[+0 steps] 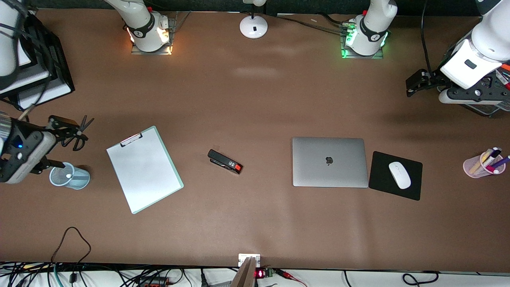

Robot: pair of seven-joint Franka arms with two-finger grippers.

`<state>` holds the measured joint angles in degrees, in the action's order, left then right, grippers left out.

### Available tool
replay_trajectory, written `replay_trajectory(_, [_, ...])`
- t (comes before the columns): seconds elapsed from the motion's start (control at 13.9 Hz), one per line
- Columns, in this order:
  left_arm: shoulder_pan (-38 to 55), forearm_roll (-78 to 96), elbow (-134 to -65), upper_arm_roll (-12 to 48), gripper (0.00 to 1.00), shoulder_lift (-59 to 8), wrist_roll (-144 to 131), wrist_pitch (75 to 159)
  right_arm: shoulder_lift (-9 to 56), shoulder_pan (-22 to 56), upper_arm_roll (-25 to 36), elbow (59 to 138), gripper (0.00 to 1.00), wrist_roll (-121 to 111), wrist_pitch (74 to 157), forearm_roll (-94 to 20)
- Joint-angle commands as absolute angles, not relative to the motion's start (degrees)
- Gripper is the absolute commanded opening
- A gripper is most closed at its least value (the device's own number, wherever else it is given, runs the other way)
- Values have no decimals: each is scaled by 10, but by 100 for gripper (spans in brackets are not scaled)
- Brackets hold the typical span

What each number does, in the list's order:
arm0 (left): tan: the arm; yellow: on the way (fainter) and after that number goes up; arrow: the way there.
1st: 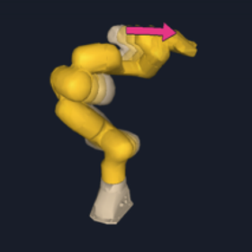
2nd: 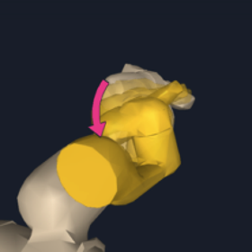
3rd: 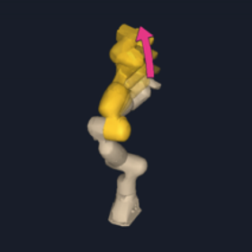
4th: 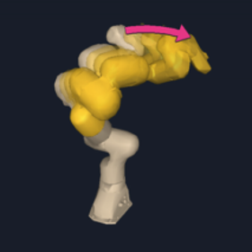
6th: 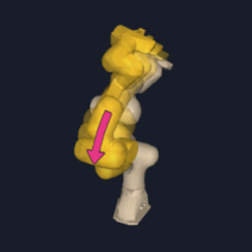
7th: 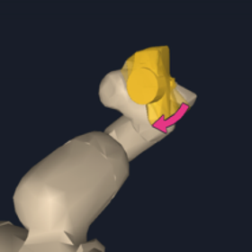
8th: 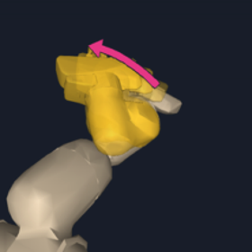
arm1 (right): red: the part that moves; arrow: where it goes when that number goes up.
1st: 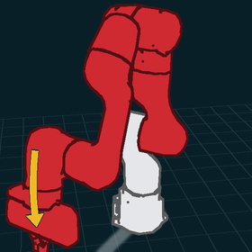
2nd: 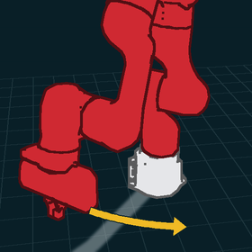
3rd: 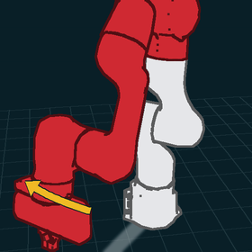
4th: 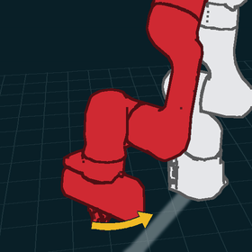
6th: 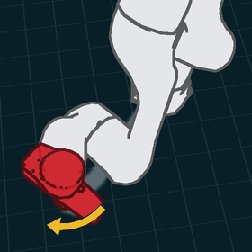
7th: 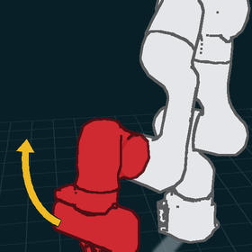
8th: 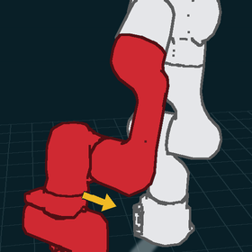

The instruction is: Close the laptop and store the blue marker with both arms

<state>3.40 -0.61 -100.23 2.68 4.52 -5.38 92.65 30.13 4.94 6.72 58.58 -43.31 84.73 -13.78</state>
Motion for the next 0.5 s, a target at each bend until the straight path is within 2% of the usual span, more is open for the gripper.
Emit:
replay_trajectory(0.0, [37,4,-999,22,100,46,-45,920,253,75,66,668,100,-312,878,-112])
replay_trajectory(0.22, [37,4,-999,22,100,46,-45,920,214,85,65,770,100,-194,939,-65])
replay_trajectory(0.43, [37,4,-999,22,100,46,-45,920,197,85,65,836,100,-80,952,-45])
